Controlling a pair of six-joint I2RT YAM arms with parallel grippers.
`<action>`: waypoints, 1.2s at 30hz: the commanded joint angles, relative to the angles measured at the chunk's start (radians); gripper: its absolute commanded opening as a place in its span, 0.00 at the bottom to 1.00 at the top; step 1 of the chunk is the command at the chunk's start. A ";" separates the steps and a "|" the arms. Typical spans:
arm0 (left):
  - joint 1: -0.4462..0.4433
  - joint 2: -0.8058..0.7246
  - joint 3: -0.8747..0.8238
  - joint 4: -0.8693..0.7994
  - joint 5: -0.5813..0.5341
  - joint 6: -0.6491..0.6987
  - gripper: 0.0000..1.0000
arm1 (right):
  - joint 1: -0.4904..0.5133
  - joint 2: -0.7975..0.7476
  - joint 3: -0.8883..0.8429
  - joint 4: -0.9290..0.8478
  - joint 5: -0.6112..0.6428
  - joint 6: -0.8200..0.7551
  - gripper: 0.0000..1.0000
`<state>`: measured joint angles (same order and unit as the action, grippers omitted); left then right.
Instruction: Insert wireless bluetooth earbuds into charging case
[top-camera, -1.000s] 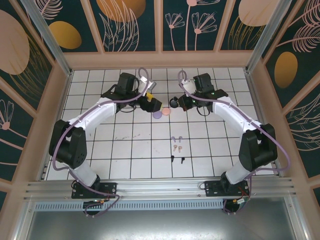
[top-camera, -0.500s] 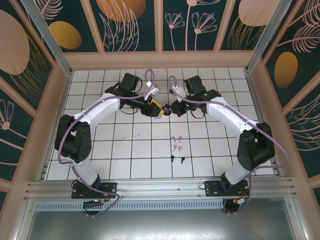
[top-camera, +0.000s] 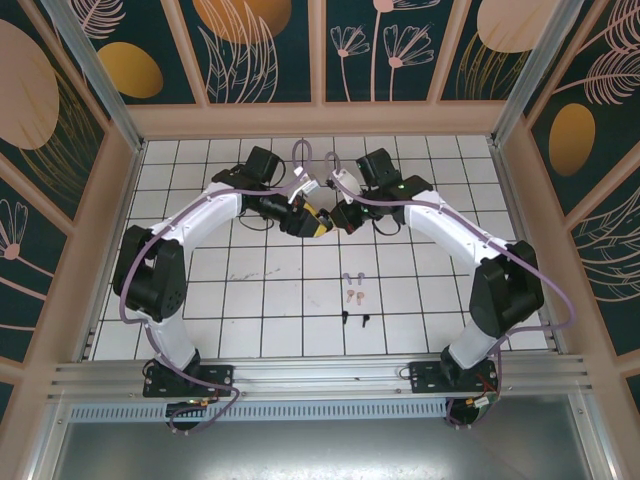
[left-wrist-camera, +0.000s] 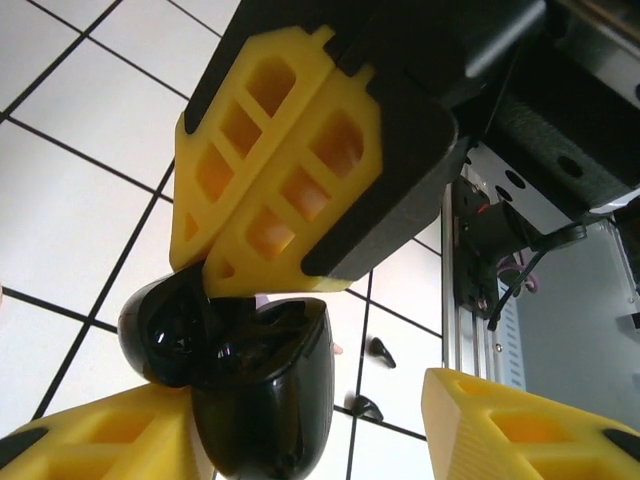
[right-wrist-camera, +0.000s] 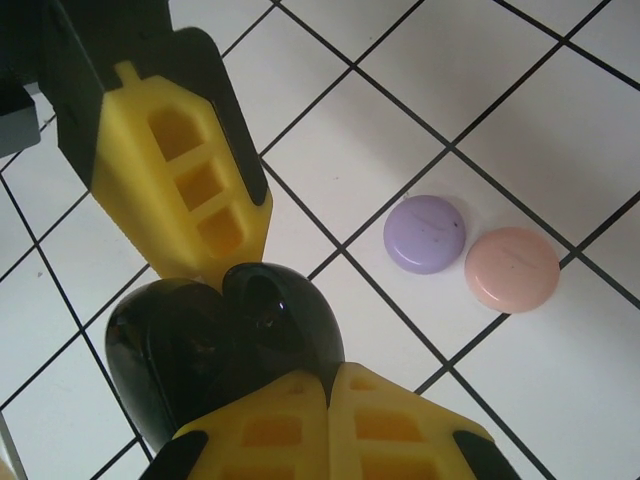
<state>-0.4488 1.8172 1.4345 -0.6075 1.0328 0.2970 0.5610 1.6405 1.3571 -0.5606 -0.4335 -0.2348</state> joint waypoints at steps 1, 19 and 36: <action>-0.005 0.021 0.030 -0.026 0.050 0.046 0.52 | 0.019 0.018 0.044 -0.028 0.004 -0.029 0.00; -0.006 0.026 0.033 -0.025 0.106 0.058 0.30 | 0.026 0.016 0.041 -0.010 -0.011 -0.022 0.00; -0.005 -0.013 -0.023 0.086 0.145 -0.012 0.15 | 0.025 -0.002 0.042 0.014 -0.036 -0.007 0.00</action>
<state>-0.4374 1.8454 1.4189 -0.5892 1.0733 0.2848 0.5720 1.6505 1.3701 -0.5926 -0.4229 -0.2382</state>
